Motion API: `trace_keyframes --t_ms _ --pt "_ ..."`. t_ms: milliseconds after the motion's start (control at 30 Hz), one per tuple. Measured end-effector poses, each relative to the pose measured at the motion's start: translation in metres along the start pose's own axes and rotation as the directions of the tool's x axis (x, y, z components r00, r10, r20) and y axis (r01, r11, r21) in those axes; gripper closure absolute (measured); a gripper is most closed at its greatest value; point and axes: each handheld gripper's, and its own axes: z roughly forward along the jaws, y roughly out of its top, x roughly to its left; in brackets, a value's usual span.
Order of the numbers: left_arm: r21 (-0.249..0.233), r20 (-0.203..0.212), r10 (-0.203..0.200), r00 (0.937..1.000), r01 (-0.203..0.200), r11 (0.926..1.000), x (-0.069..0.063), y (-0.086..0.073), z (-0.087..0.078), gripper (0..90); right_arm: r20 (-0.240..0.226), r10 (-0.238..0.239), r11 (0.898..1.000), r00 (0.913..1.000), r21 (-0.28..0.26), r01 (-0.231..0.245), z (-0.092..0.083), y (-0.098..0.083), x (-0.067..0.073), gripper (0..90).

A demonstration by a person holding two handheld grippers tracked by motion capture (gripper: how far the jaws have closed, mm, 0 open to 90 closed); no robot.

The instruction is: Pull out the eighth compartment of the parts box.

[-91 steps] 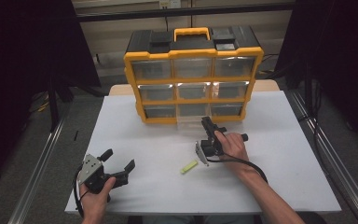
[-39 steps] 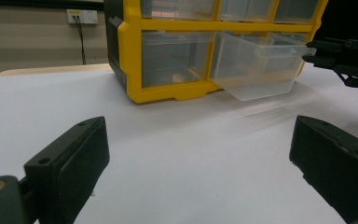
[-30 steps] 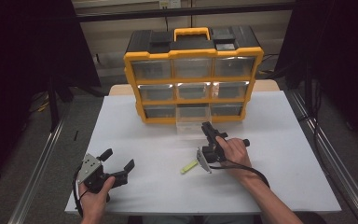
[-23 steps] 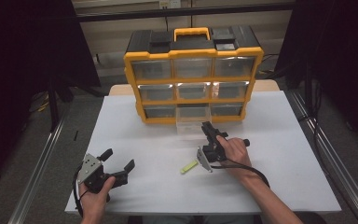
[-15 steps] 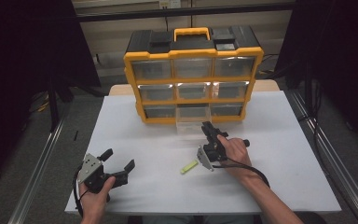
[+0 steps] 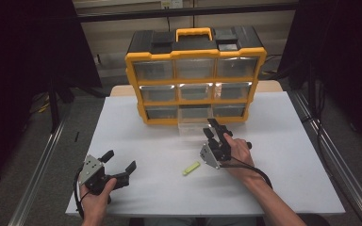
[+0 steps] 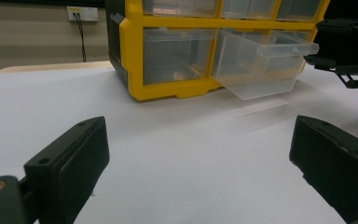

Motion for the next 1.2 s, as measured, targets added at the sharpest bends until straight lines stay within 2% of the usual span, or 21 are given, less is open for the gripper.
trace_keyframes --t_ms 100,200,300,433,533,600,700,733,767,833,900,933,1000,1067,1100,1133,1200 --pt "-0.006 0.001 -0.009 1.0 0.009 0.9999 -0.001 0.0 0.001 4.8 0.003 0.029 1.0 0.9996 0.002 -0.029 0.0 -0.001 -0.001 43.1" --pt "-0.005 0.003 -0.008 1.0 0.008 1.0 -0.001 0.0 0.001 4.8 0.017 0.031 0.999 0.9994 0.016 -0.031 0.002 -0.002 -0.002 35.4" --pt "-0.005 0.006 -0.015 0.9999 0.015 0.9999 -0.001 0.0 0.001 4.8 0.013 0.063 0.998 0.9979 0.015 -0.063 0.003 -0.002 -0.003 29.3" --pt "0.007 0.004 0.0 1.0 0.0 1.0 0.0 -0.001 0.001 4.8 -0.013 0.143 0.989 0.9897 0.028 -0.142 0.004 -0.003 -0.005 24.6" --pt "0.002 0.005 -0.006 1.0 0.006 1.0 -0.001 -0.001 0.001 4.8 -0.023 0.175 0.984 0.9843 0.037 -0.174 0.006 -0.004 -0.005 19.9" --pt "0.003 0.004 -0.007 1.0 0.007 1.0 -0.001 -0.001 0.001 4.8 -0.042 0.222 0.975 0.9742 0.038 -0.22 0.006 -0.004 -0.006 18.4" --pt "0.007 0.003 -0.002 1.0 0.002 1.0 0.0 -0.001 0.001 4.8 -0.071 0.293 0.956 0.9534 0.039 -0.291 0.008 -0.006 -0.009 13.1" --pt "0.006 0.007 -0.003 1.0 0.003 1.0 0.0 -0.001 0.001 4.8 -0.083 0.322 0.947 0.9432 0.041 -0.319 0.008 -0.007 -0.01 12.4" --pt "0.006 0.007 -0.003 1.0 0.003 1.0 0.0 0.0 0.001 4.8 -0.096 0.357 0.934 0.929 0.044 -0.355 0.009 -0.008 -0.011 11.2" --pt "0.007 0.005 0.0 1.0 0.0 1.0 0.0 -0.001 0.001 4.8 -0.114 0.403 0.915 0.908 0.058 -0.399 0.01 -0.009 -0.013 9.4" --pt "0.005 0.003 -0.004 1.0 0.004 1.0 -0.001 -0.001 0.001 4.8 -0.135 0.455 0.891 0.8802 0.072 -0.449 0.011 -0.012 -0.015 8.5" --pt "0.008 0.005 0.0 1.0 0.0 1.0 -0.001 0.0 0.001 4.8 -0.137 0.486 0.874 0.8635 0.081 -0.479 0.01 -0.012 -0.015 7.1" --pt "0.007 0.004 -0.001 1.0 0.001 1.0 -0.001 -0.001 0.001 4.8 -0.15 0.522 0.853 0.8395 0.087 -0.515 0.01 -0.015 -0.018 6.7" --pt "0.002 0.001 -0.008 1.0 0.008 1.0 -0.001 -0.001 0.001 4.8 -0.166 0.562 0.827 0.8104 0.089 -0.555 0.01 -0.017 -0.02 5.8" --pt "0.007 0.003 -0.002 1.0 0.002 1.0 -0.001 -0.001 0.001 4.8 -0.179 0.589 0.807 0.7877 0.095 -0.583 0.01 -0.018 -0.021 5.8" --pt "0.007 0.004 -0.002 1.0 0.002 1.0 0.0 -0.001 0.001 4.9 -0.184 0.607 0.794 0.7731 0.097 -0.6 0.01 -0.019 -0.022 5.6" --pt "0.006 0.006 -0.004 1.0 0.004 1.0 0.0 -0.001 0.001 4.9 -0.198 0.65 0.759 0.734 0.106 -0.643 0.01 -0.02 -0.023 5.0"
